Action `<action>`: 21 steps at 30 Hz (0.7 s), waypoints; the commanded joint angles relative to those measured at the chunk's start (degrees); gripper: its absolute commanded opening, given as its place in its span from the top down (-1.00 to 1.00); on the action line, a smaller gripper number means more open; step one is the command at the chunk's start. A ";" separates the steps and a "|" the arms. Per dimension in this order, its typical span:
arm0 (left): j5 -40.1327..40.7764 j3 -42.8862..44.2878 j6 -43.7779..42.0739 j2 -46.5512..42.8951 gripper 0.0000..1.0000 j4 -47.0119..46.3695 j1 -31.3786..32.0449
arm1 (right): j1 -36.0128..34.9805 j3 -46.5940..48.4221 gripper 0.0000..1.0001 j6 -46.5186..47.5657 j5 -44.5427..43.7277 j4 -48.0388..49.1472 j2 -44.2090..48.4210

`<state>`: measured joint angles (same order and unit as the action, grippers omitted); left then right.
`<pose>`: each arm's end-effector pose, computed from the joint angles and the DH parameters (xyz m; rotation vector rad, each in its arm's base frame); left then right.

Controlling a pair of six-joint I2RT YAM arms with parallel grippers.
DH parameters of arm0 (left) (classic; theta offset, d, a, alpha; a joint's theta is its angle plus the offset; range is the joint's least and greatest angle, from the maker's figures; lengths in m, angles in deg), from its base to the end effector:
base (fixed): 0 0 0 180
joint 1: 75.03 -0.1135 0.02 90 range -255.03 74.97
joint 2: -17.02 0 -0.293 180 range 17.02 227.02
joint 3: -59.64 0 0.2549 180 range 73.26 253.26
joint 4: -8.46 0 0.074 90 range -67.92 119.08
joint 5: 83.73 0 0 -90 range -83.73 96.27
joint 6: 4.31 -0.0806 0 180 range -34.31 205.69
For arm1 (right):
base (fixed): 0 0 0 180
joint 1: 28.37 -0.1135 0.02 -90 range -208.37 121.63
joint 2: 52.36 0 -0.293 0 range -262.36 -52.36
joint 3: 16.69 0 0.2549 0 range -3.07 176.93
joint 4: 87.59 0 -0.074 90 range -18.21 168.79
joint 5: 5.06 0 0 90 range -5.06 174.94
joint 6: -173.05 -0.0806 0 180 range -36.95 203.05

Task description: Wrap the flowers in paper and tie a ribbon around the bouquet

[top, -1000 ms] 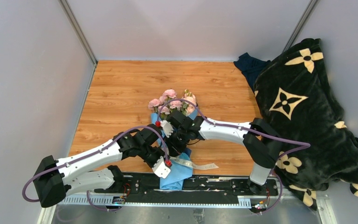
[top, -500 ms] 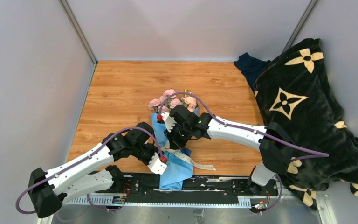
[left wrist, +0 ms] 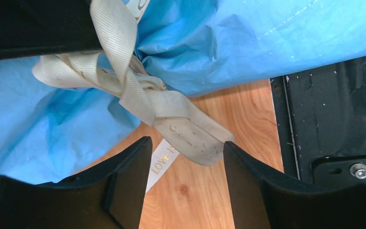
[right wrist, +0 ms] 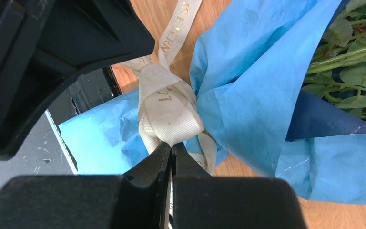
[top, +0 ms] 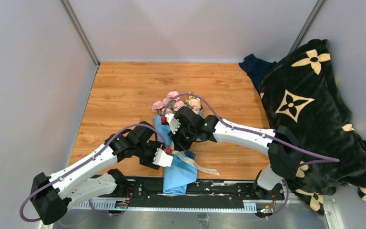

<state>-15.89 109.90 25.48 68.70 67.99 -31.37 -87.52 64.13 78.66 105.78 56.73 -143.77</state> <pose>0.0986 -0.1361 0.2071 2.0953 1.4759 -0.4006 0.1708 0.3418 0.2517 -1.3243 2.1525 0.9266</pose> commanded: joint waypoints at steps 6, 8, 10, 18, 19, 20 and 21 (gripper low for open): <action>1.98 -4.59 2.58 0.52 -0.48 0.92 -0.33 | 0.10 -1.46 0.99 0.45 -1.61 0.57 1.03; 2.15 -5.72 3.63 1.97 -0.52 -1.63 -0.33 | 0.17 -1.78 0.95 0.34 -1.89 0.62 1.31; 2.68 -6.37 5.49 3.02 -0.52 -5.15 -0.33 | 0.18 -2.01 0.91 0.07 -2.09 0.71 1.72; 4.74 -8.32 5.19 2.06 0.72 -10.95 -0.31 | 0.20 -5.22 0.77 -0.86 -0.43 4.69 2.81; 4.67 -8.32 5.19 1.82 0.88 -11.10 -0.32 | 0.18 -5.74 0.74 -0.60 0.91 5.90 3.08; 4.61 -8.38 5.26 1.62 0.99 -11.31 -0.33 | 0.03 -6.60 0.72 -0.48 2.95 7.95 3.48; 4.57 -8.47 5.39 1.51 1.00 -11.77 -0.33 | -0.11 -7.63 0.70 -0.53 4.47 10.19 3.91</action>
<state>-11.76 101.77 30.49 71.30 59.20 -31.42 -87.52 59.34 78.12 105.39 60.88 -142.50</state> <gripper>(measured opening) 0.032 0.135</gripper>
